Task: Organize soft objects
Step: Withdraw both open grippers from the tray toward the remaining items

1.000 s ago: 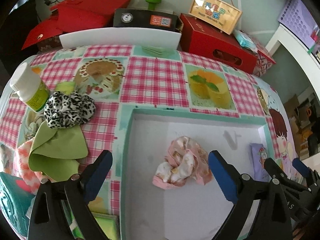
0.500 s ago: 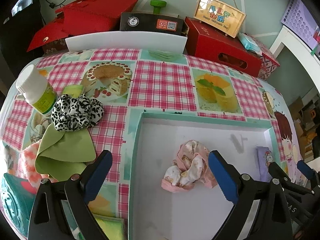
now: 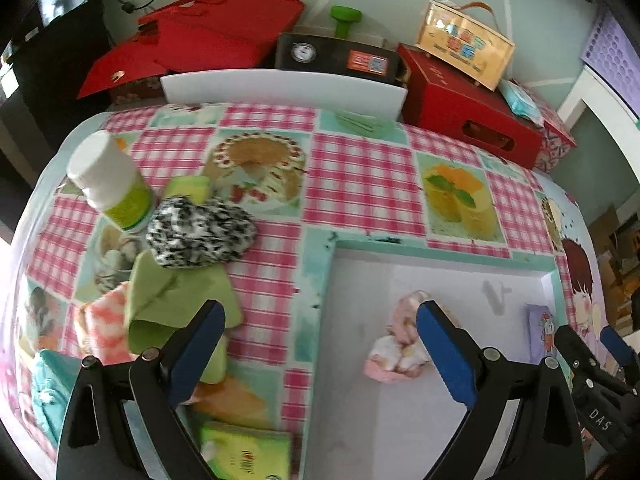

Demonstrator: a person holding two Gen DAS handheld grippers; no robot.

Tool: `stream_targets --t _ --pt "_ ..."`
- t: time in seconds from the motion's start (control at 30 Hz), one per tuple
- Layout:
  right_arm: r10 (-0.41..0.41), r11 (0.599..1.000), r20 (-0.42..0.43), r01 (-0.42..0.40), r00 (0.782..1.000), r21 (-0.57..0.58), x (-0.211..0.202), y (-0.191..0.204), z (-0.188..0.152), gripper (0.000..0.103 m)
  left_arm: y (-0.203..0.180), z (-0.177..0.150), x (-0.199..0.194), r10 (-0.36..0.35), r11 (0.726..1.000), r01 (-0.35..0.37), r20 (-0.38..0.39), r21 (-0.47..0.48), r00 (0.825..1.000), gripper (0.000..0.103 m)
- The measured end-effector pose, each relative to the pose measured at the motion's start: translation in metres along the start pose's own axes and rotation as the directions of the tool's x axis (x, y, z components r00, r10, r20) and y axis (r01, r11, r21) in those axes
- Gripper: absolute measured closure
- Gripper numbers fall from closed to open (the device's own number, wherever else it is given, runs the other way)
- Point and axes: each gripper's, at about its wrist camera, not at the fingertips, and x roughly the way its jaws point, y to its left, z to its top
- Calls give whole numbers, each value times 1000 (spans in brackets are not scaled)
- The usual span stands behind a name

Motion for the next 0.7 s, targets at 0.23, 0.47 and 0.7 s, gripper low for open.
stream_targets --t 0.23,0.47,0.7 --pt "3 1000 -27 -3 1000 0 1 10 0 0 25 6 -6 11 997 -10 6 -72 1000 6" --pt "46 999 -27 -46 999 -3 -2 27 0 0 50 10 -16 43 991 -38 35 -131 998 7" --pt "94 994 -16 -95 995 -62 -8 59 -1 0 78 14 -24 73 979 -62 48 -195 996 7"
